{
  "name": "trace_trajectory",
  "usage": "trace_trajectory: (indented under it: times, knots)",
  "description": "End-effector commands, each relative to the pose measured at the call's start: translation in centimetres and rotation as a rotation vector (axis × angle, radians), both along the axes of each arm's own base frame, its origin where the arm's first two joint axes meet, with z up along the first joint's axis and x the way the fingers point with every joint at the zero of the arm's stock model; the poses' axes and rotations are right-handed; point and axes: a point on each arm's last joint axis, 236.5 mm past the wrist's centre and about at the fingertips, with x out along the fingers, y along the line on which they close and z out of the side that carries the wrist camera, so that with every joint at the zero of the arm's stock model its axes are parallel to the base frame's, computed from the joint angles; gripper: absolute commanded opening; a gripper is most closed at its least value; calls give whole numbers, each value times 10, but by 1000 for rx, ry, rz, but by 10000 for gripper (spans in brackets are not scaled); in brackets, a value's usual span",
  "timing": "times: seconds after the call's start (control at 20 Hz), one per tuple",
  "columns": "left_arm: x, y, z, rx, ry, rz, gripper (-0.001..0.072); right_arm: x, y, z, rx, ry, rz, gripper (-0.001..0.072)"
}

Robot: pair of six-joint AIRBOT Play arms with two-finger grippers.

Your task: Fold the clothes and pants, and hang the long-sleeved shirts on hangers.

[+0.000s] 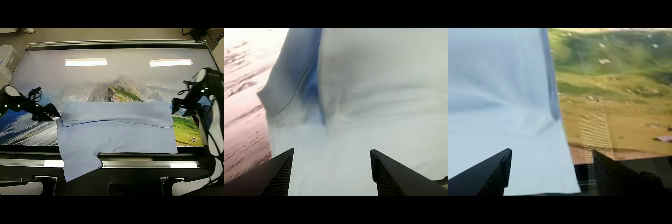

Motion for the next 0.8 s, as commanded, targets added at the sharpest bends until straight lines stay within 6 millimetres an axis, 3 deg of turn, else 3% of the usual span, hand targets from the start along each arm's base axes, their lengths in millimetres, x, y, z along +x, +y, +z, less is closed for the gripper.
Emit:
trace_trajectory:
  times: [0.0, 0.1, 0.2, 0.3, 0.4, 0.5, 0.75]
  knots:
    - [-41, 20, 16, -24, 24, 23, 520, -44, -26, 26, 91, 20, -160, 604]
    - [-85, 5, -12, -52, 84, 81, 520, -78, -28, 12, 106, 7, -229, 604]
    - [-130, -19, -42, -89, 124, 96, 520, -106, -15, -9, 113, -20, -245, 604]
    - [-169, -33, -56, -108, 165, 75, 519, -129, -4, -22, 123, -12, -209, 604]
    - [-187, -40, -61, -117, 188, 71, 484, -139, 1, -28, 132, 3, -197, 603]
    - [-198, -44, -67, -122, 212, 61, 483, -135, 1, -29, 135, -12, -202, 592]
    - [-202, -56, -76, -104, 218, 23, 482, -130, 5, -28, 153, -32, -211, 564]
